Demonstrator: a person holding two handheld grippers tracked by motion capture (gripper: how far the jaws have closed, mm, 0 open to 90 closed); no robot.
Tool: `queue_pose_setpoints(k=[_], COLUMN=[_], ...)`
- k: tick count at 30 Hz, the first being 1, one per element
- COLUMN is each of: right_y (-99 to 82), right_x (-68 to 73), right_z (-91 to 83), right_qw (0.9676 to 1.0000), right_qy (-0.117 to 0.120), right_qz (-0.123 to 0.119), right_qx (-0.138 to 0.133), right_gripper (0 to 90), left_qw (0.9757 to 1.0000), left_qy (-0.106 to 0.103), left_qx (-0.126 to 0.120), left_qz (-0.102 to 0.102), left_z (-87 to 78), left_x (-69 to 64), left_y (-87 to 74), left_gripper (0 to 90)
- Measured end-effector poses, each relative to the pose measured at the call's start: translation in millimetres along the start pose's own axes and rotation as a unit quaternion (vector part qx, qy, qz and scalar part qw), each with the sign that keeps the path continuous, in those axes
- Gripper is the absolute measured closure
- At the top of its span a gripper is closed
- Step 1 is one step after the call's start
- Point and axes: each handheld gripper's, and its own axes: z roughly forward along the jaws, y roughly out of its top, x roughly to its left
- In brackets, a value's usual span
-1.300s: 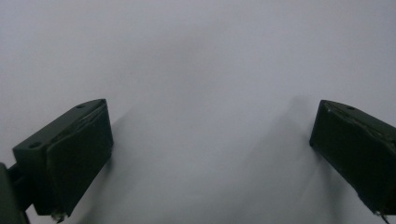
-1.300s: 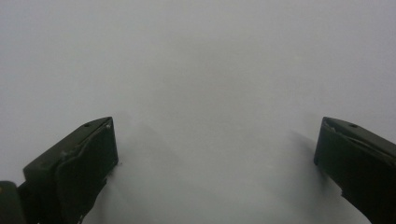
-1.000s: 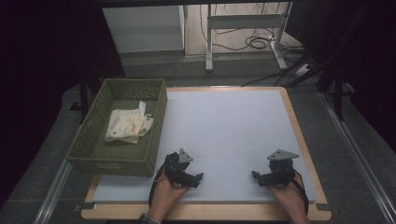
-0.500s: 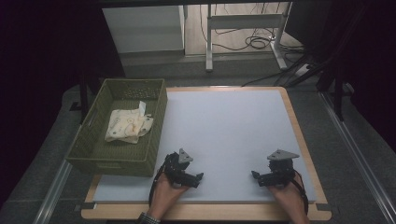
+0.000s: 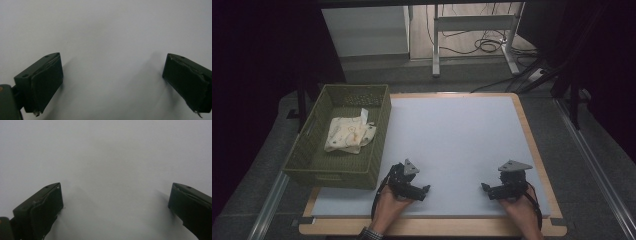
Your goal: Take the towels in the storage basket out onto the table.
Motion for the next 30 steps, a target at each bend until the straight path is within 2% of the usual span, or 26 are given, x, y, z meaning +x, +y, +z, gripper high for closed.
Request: queue_pose_setpoints(k=[5,12,30], right_y=[0.0,0.0,0.0], right_x=[0.0,0.0,-0.1], right_z=[-0.1,-0.1,-0.1], right_qw=[1.0000,1.0000,1.0000], right_qy=[0.000,0.000,0.000], right_qz=[0.000,0.000,0.000], right_qx=[0.000,0.000,0.000], right_gripper=[0.0,0.0,0.0], left_qw=[0.9999,0.9992,0.9976], left_qy=[-0.007,-0.039,-0.069], left_qx=[0.003,-0.009,-0.005], left_qz=[0.009,0.007,0.004], left_z=[0.1,-11.2,-15.7], left_x=[-2.9,-1.7,8.0], left_y=[6.8,30.1,66.2], left_gripper=[3.0,2.2,0.1])
